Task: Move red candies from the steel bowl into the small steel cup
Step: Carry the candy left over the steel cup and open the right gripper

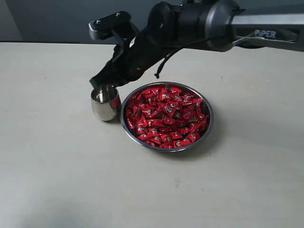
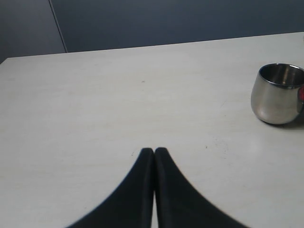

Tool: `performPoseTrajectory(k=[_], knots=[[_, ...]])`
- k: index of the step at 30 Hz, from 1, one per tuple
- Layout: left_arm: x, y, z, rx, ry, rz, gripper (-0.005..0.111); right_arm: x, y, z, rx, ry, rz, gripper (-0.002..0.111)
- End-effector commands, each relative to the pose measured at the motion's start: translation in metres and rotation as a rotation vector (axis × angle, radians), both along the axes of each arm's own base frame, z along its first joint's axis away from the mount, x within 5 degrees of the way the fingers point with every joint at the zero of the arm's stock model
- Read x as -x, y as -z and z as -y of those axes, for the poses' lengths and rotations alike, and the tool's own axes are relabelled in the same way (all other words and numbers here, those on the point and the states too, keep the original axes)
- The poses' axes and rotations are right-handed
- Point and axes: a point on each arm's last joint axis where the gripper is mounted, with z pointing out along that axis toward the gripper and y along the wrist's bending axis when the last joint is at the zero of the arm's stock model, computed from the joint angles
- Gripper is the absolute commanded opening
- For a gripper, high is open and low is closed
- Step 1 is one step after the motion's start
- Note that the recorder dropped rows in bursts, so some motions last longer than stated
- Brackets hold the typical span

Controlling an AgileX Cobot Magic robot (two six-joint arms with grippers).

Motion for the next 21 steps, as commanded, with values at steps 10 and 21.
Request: performPoseTrajectory(k=[10, 21], knots=[[0.000, -0.003, 0.000, -0.001, 0.005, 0.018, 0.000, -0.006, 0.029, -0.020, 0.040, -0.033, -0.033, 0.004], [0.000, -0.003, 0.000, -0.001, 0.005, 0.018, 0.000, -0.008, 0.027, -0.021, 0.025, -0.025, -0.009, 0.034]])
